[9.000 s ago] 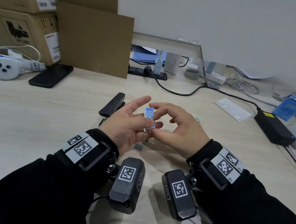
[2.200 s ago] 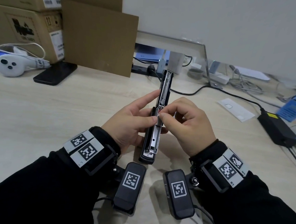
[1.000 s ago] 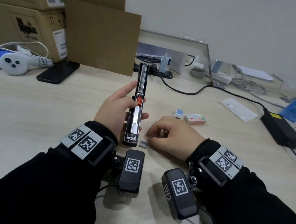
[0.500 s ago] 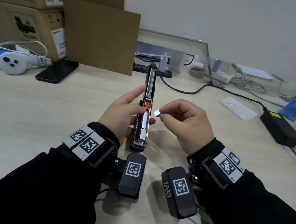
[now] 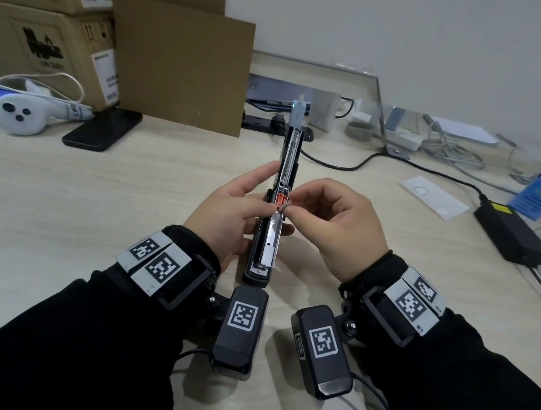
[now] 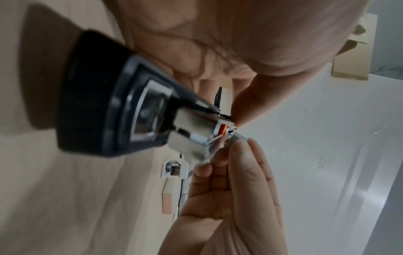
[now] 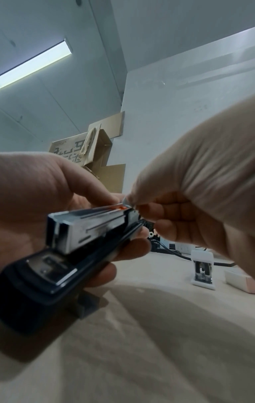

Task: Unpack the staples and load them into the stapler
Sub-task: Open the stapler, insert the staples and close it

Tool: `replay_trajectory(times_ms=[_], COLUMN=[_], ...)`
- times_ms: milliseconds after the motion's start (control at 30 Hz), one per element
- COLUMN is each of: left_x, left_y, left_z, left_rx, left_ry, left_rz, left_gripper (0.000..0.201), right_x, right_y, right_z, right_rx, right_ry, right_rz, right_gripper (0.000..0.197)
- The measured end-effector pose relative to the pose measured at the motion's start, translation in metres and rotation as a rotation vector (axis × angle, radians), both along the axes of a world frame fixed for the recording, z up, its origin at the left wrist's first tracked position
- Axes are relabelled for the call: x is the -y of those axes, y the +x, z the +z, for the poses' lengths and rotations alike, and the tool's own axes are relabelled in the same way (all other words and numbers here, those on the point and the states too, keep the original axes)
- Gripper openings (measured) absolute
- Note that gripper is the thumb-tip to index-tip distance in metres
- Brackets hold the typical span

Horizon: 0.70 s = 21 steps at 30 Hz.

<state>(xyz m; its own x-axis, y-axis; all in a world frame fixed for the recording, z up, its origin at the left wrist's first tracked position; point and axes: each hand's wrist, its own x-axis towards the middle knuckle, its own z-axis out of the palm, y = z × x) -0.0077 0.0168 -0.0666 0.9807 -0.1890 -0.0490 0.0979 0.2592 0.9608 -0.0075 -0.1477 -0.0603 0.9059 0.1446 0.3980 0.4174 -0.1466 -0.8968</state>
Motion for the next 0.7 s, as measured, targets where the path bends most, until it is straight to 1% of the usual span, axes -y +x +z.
replay_trajectory(times_ms=[100,233,367,500,700], left_x=[-0.0005,0.0,-0.0002,0.0001,-0.0013], left_y=[0.0005,-0.0001,-0.0008,-0.0004,-0.0001], left_z=[-0.0004,0.0015,0.0003,-0.0015,-0.0034], left_rx=[-0.006,-0.005,0.014,0.031,0.057], left_ry=[0.009,0.013,-0.005,-0.021,-0.005], left_rz=[0.001,-0.017,-0.052,-0.08,-0.095], left_gripper=[0.056,0.057,0.06,0.061,0.061], right_x=[0.001,0.0034,0.0014,-0.0008,0.0], right_y=[0.0002,0.0024,-0.0004,0.0008,0.003], right_z=[0.0004,0.0001,0.0017,0.0001,-0.002], right_rx=[-0.016,0.012,0.038,0.107,0.119], right_ry=[-0.036,-0.097,-0.12,-0.19,-0.231], right_rz=[-0.024,-0.073,-0.068,-0.072,-0.085], right_gripper=[0.014,0.014,0.011,0.014,0.014])
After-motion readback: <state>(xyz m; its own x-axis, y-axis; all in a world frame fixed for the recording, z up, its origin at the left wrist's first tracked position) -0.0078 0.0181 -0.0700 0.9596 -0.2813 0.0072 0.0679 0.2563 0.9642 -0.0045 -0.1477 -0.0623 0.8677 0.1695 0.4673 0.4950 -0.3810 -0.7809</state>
